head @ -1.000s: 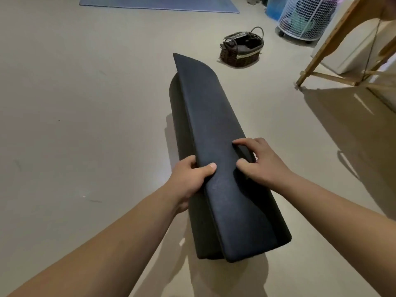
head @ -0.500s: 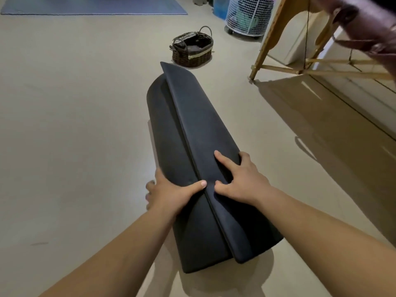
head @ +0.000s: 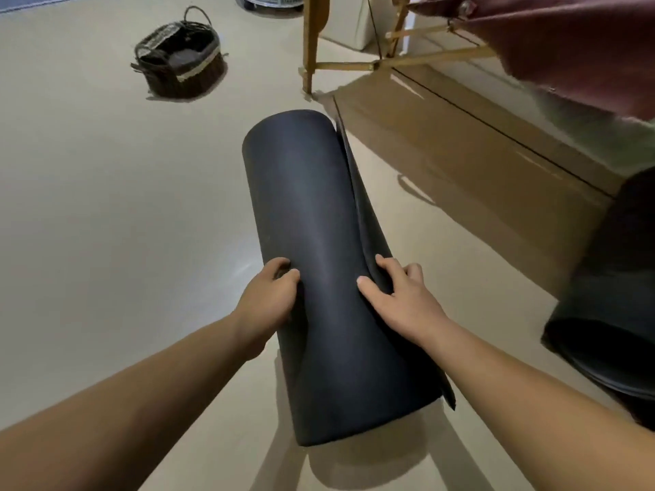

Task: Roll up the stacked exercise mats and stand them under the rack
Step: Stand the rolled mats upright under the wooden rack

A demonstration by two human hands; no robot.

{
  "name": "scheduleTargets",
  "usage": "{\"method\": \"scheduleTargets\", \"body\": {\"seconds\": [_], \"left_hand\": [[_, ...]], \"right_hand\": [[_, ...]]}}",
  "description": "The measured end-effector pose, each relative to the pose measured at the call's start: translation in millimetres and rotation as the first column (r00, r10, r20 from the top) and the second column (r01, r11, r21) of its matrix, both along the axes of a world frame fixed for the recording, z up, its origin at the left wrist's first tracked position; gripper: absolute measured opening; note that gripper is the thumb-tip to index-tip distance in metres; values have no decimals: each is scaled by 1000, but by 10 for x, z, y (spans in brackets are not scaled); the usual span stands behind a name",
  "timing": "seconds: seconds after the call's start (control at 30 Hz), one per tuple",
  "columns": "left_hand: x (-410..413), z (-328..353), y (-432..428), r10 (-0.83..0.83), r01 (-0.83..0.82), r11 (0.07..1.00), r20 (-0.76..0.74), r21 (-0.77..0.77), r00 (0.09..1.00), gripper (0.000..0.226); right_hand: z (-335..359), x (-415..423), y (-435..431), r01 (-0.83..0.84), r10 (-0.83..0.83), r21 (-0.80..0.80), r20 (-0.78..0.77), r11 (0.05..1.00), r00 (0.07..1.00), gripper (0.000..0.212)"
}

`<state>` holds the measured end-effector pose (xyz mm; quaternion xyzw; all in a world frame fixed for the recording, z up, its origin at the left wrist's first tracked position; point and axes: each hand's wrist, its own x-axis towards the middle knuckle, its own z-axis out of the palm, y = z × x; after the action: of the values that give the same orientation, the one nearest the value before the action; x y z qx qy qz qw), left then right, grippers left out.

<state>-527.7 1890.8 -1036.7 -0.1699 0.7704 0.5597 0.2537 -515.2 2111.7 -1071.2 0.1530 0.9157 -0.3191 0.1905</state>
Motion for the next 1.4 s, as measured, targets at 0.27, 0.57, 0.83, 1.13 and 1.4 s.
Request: {"method": "scheduleTargets", "body": {"seconds": [0.27,0.57,0.83,1.13,1.4], "left_hand": [[-478,214,798,-628,632,761,77,-143,774,104],[-615,-117,1498,-659,646,745,-40,-167,751,86],[-677,-336,1286,-32,43,966,45,-255,998,106],[-447,-379,1927,71,-71,997,36,-2,997,130],[-298,-417,1925,-90,56,980,171,192,981,89]], "right_hand": [[341,167,578,328,-307,-40,263,944,915,153],[-75,51,1076,356,-317,-100,280,929,906,152],[-89,-7,1643,268,-178,-202,377,942,909,127],[-53,43,2231,170,-94,-209,328,963,940,110],[-116,446,2480,484,-328,-425,389,765,861,98]]}}
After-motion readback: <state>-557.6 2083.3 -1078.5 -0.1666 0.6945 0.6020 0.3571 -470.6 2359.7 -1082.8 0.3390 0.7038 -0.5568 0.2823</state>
